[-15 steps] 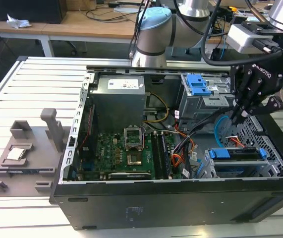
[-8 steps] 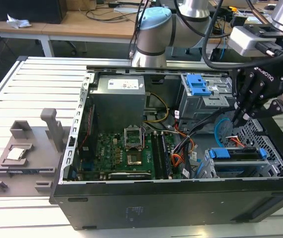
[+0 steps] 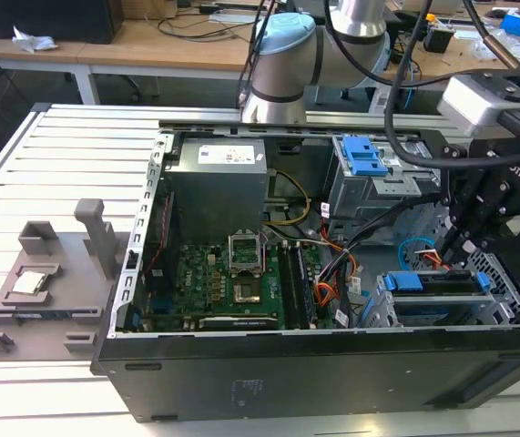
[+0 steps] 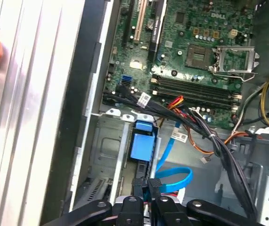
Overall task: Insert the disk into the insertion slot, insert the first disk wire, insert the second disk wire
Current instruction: 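Insert the second disk wire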
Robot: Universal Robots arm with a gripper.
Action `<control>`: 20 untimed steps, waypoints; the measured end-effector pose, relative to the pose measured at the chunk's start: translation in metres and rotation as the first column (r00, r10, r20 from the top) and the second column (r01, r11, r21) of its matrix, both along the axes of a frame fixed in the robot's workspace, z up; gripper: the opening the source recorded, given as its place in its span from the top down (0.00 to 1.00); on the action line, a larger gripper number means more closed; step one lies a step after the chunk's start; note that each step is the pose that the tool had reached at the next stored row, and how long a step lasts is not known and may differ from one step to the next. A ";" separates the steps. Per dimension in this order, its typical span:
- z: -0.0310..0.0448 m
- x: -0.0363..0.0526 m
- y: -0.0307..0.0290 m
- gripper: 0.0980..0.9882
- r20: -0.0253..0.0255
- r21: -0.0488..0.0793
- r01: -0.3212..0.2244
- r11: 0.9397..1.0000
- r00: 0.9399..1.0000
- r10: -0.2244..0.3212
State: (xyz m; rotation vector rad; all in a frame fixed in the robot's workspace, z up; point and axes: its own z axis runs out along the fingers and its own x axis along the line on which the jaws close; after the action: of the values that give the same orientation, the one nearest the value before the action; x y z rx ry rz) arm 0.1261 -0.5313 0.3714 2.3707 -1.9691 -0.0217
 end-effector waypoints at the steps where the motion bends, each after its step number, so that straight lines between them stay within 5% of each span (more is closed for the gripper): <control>1: -0.0010 0.0000 -0.0013 0.93 0.000 0.011 0.005 1.000 1.000 -0.005; 6: -0.0055 0.0000 -0.0049 0.93 0.000 0.035 0.022 0.999 1.000 -0.022; 11: -0.0201 0.0054 -0.0055 0.93 -0.001 0.035 0.049 0.998 0.999 -0.049; 20: -0.0301 0.0082 -0.0063 0.93 -0.001 0.035 0.064 0.997 0.998 -0.064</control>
State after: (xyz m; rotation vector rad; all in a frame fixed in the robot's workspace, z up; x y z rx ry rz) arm 0.1343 -0.5376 0.3413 2.3275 -2.0607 -0.0596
